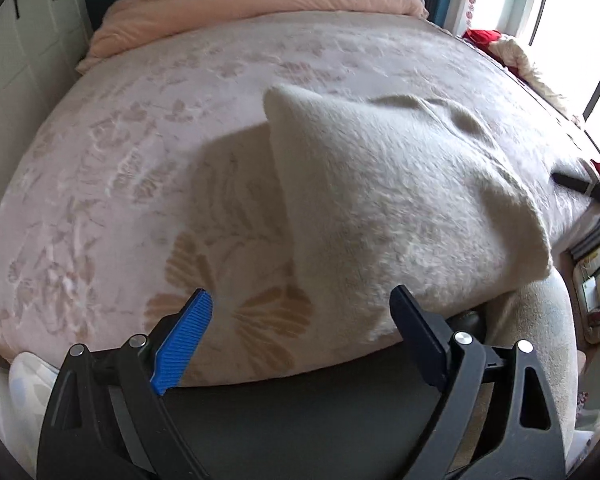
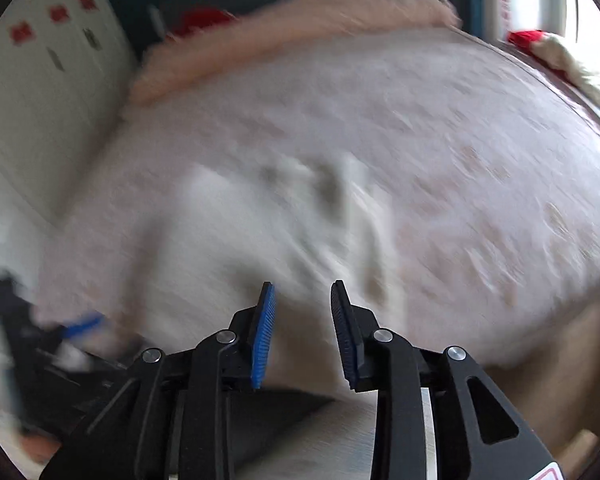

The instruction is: Fold small clothes

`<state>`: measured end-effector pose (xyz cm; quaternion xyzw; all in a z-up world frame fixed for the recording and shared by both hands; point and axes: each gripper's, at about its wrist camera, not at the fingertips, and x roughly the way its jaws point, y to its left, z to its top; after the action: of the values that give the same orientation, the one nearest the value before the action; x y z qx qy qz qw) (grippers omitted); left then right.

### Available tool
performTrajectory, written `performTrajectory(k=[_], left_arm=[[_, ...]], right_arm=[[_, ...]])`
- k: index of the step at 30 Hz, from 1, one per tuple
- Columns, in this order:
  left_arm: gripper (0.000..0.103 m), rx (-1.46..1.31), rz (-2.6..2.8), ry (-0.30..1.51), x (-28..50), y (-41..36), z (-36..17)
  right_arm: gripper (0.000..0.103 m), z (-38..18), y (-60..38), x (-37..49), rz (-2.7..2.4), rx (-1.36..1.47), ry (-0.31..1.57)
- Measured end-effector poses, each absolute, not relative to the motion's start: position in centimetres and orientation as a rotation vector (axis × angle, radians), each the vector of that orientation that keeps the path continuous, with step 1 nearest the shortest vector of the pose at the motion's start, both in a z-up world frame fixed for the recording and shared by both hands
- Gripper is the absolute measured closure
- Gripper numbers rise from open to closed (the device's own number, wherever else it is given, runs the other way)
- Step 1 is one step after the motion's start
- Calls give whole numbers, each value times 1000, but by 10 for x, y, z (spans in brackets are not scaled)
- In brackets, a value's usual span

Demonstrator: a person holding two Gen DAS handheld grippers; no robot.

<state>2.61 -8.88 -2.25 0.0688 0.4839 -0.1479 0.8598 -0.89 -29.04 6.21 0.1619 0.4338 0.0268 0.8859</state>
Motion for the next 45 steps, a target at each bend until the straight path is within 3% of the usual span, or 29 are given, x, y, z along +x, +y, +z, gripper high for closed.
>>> performTrajectory(k=[3, 9, 14, 18, 21, 24, 26, 28, 30, 35, 45], left_arm=[[15, 129, -292, 1018, 28, -82, -18], [14, 124, -276, 1017, 28, -73, -12], [14, 119, -278, 1019, 29, -71, -13], [14, 116, -291, 1033, 30, -76, -15], [14, 141, -295, 1022, 27, -82, -14], [14, 157, -294, 1022, 27, -85, -13], [14, 120, -317, 1031, 31, -85, -11], [11, 62, -361, 1043, 36, -86, -9], [8, -35, -408, 1069, 48, -87, -7], [6, -218, -396, 1212, 99, -95, -37], [5, -234, -370, 1332, 132, -135, -79]], right_arm=[[93, 70, -261, 18, 242, 405, 897], [97, -36, -188, 76, 243, 183, 1167], [95, 20, -191, 58, 214, 206, 1038], [98, -28, -204, 68, 138, 126, 1165], [98, -25, -211, 65, 147, 211, 1140], [89, 3, -229, 53, 129, 279, 1057], [74, 16, -250, 40, 63, 274, 1006], [45, 21, -275, 25, 3, 297, 978], [36, 17, -307, 19, -61, 330, 973], [33, -21, -352, 22, -52, 510, 1045], [11, -81, -370, 41, 70, 871, 1050]])
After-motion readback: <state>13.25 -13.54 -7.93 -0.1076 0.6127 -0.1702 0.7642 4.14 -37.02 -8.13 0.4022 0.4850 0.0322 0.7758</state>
